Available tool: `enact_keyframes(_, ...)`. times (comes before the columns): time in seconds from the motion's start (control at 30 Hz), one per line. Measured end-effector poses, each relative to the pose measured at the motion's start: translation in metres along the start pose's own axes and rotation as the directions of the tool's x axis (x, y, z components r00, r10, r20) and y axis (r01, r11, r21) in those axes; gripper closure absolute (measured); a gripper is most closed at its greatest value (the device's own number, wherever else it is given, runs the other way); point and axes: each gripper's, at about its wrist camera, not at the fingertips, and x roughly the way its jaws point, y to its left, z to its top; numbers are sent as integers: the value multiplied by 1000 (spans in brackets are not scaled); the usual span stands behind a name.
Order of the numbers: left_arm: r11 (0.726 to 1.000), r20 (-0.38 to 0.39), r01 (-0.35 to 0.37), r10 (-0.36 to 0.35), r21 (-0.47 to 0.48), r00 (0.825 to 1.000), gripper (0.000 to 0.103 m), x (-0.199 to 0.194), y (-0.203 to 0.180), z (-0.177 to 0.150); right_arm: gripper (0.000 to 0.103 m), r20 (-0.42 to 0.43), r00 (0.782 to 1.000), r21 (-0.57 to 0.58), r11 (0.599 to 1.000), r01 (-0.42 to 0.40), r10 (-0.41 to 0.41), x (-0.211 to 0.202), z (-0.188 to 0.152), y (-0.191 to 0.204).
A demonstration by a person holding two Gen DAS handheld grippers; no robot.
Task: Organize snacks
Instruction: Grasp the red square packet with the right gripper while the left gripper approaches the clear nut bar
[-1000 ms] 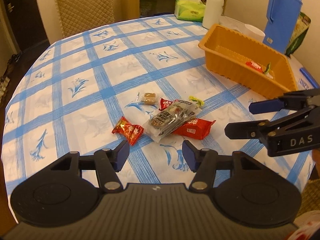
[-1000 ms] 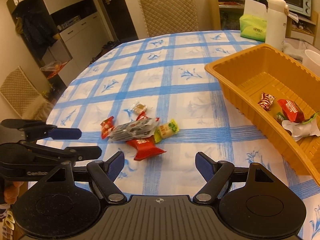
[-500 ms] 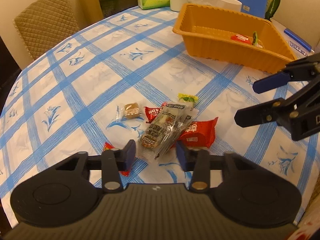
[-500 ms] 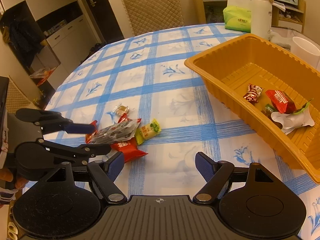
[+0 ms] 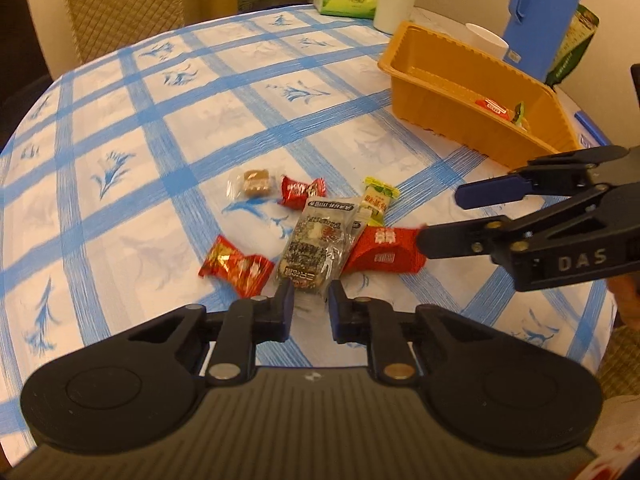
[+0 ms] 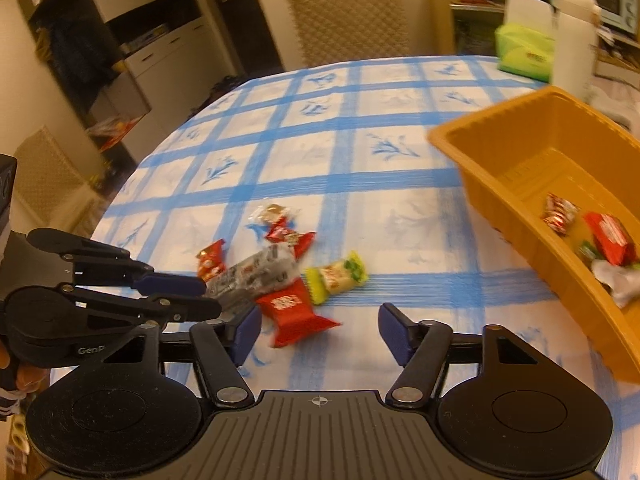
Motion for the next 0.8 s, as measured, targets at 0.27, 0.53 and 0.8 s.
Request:
enact_keyframes(0.27, 997, -28, -33, 32, -68, 999, 95, -10, 5, -17, 47, -9, 1000, -216, 976, -4, 2, 30, 4, 26)
enact_keyframes(0.53, 996, 7, -48, 48, -71, 999, 88, -19, 8, -14, 66, -76, 997, -314, 949, -34, 10, 52, -6, 31)
enact_keyframes(0.8, 999, 22, -19, 20, -41, 1000, 75, -15, 2, -5, 77, -70, 997, -229, 973, 12, -28, 38, -18, 17)
